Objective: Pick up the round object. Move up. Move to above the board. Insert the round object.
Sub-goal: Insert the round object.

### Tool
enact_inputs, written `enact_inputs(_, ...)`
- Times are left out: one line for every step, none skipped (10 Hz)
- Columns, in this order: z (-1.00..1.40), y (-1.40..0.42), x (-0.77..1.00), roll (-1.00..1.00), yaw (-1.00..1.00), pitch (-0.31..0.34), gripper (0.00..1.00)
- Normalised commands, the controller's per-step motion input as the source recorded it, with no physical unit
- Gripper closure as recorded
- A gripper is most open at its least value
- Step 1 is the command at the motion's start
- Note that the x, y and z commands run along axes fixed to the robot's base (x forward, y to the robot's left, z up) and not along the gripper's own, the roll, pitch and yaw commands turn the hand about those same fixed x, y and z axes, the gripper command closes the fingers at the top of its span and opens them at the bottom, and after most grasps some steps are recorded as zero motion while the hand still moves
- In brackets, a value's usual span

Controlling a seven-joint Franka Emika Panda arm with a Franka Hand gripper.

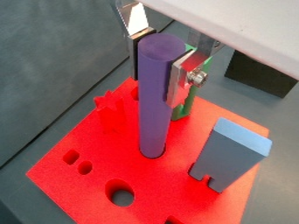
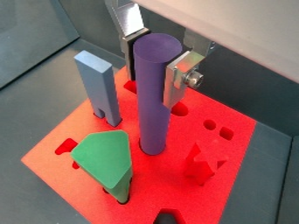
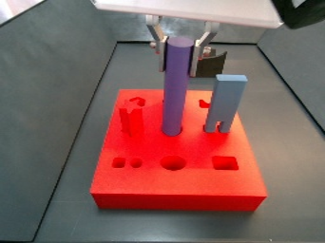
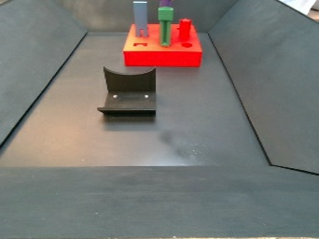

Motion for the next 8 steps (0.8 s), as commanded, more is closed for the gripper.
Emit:
enact_inputs(-0.2, 0.0, -0.09, 0.0, 0.0, -0.024, 1.0)
enact_inputs(-0.37, -0.03, 0.0, 0.02, 0.0, -0.044, 1.0)
enact_inputs(-0.49, -0.12, 0.0, 0.05, 0.0, -0.137, 1.0)
enact_inputs(-0.48, -0.13, 0.0, 0.05, 0.0, -0.17, 1.0)
enact_inputs(-0.42, -0.08, 0.0, 0.02, 0.0, -0.117, 1.0)
enact_inputs(-0.29, 0.0, 0.0, 0.0, 0.0, -0.074, 1.0)
enact_inputs(-0.05, 0.04, -0.05, -0.09, 0.0, -0.123, 1.0)
enact_inputs(0.0, 0.0, 0.0, 0.0, 0.0, 0.0, 1.0)
